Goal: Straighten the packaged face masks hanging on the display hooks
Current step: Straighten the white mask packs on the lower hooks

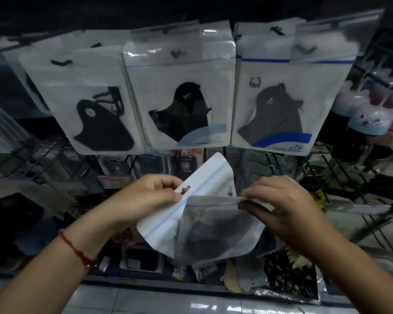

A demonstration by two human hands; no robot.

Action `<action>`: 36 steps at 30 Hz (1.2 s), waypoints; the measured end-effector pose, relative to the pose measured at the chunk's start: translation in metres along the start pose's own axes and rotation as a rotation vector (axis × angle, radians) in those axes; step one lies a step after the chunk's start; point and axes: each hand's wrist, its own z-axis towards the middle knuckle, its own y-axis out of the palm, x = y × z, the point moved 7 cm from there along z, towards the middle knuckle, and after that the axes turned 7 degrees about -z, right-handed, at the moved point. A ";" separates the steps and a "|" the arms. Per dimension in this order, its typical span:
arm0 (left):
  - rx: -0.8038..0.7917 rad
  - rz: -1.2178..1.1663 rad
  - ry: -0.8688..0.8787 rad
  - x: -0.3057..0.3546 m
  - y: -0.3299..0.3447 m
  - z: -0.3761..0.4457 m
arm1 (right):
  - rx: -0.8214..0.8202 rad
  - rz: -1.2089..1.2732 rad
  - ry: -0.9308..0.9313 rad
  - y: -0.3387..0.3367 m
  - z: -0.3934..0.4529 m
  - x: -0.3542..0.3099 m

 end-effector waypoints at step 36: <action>0.188 0.890 1.365 0.155 -0.104 -0.016 | 0.195 -0.498 -0.004 -0.058 0.135 -0.093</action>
